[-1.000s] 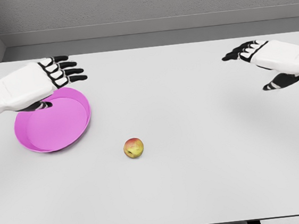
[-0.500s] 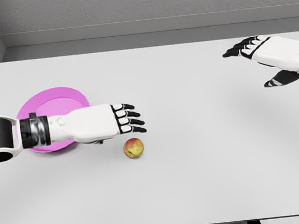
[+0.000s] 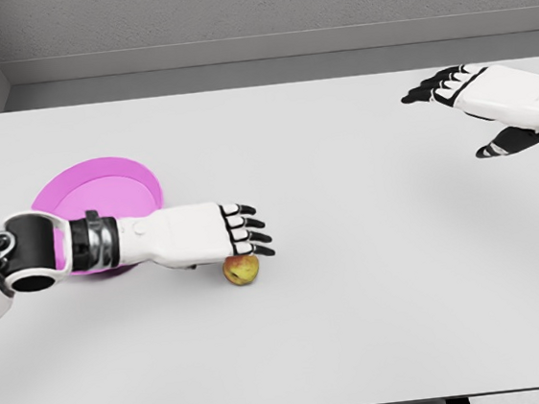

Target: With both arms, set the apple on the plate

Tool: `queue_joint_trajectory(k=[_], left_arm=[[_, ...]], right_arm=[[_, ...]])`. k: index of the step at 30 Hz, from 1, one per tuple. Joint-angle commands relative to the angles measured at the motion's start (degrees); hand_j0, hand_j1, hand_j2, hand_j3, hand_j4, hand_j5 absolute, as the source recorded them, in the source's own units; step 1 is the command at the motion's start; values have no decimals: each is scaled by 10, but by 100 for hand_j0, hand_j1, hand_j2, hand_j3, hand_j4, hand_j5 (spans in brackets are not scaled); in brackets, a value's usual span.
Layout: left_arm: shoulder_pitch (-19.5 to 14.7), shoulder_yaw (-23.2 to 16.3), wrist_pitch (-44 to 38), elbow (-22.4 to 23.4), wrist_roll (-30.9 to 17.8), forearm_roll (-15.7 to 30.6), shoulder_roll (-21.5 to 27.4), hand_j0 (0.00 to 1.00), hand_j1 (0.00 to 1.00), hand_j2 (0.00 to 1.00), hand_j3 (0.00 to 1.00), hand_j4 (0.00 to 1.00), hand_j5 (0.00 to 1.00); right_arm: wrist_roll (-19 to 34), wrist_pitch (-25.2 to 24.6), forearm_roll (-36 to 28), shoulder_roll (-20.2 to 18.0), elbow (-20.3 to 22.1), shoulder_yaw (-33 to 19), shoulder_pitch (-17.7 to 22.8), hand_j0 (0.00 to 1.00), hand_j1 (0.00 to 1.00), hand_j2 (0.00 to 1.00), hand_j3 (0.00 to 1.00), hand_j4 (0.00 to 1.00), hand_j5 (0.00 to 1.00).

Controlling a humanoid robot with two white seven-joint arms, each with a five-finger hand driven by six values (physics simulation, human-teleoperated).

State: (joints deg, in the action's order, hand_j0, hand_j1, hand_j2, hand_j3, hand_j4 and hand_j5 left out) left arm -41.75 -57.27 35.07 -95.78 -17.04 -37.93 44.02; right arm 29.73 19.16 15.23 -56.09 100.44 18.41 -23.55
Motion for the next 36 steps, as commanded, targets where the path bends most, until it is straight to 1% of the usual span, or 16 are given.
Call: queue_joint_trajectory(k=[1,7,8,12,13,14,15,16,17,25,29,33,36], left_arm=[[-1,-8,-1,-1,-4,0,-5,100,100,100,100,100,100],[-4,-19,-1,-2,-4,-1,-9,100,100,100,100,100,100],[-4,-20,-1,-2,-4,-19,-14,100,100,100,100,100,100],[-11,-21,-1,0,-4,-26,-13,100,100,100,100,100,100],[-14,-21,-1,0,-5,-28,-13,97,97,97,97,97,97],[-14,-21,-1,-1,-25,-26,-13,91,91,91,91,91,91],[-15,-21,-1,-1,-35,-24,-13,81,81,81,81,81,81],[-18,-21,-1,-1,-36,-26,-12,65,65,65,65,65,65],[-18,-21,-1,-2,-36,-26,-12,62,62,62,62,62,62],[-18,-26,-1,-5,-38,-27,-13,66,66,66,66,66,66],[-18,-30,-1,-5,-39,-30,-15,66,66,66,66,66,66],[-16,-31,-1,-5,-68,-31,-16,64,64,64,64,64,64],[-13,-31,-1,-5,-71,-31,-16,61,61,61,61,61,61]], right_arm=[[0,0,-2,-1,0,0,0,100,100,100,100,100,100],[-1,1,-2,-3,0,0,1,100,100,100,100,100,100],[0,2,-2,-3,0,0,1,100,100,100,100,100,100],[0,2,-2,-3,0,0,1,100,100,100,100,100,100],[0,2,-2,-3,0,0,1,100,100,100,100,100,100],[0,2,-2,-3,0,0,1,100,100,100,100,100,100],[0,2,-2,-3,0,0,1,100,100,100,100,100,100],[0,2,-2,-3,0,0,2,100,100,100,100,100,100],[0,2,-2,-3,0,0,1,100,100,100,100,100,100],[0,3,-2,-3,0,0,2,100,100,100,100,100,100],[0,3,-2,-3,0,0,2,100,100,100,100,100,100],[0,3,-2,2,0,2,2,100,100,100,100,100,100],[0,5,-2,0,0,5,4,100,100,100,100,100,100]])
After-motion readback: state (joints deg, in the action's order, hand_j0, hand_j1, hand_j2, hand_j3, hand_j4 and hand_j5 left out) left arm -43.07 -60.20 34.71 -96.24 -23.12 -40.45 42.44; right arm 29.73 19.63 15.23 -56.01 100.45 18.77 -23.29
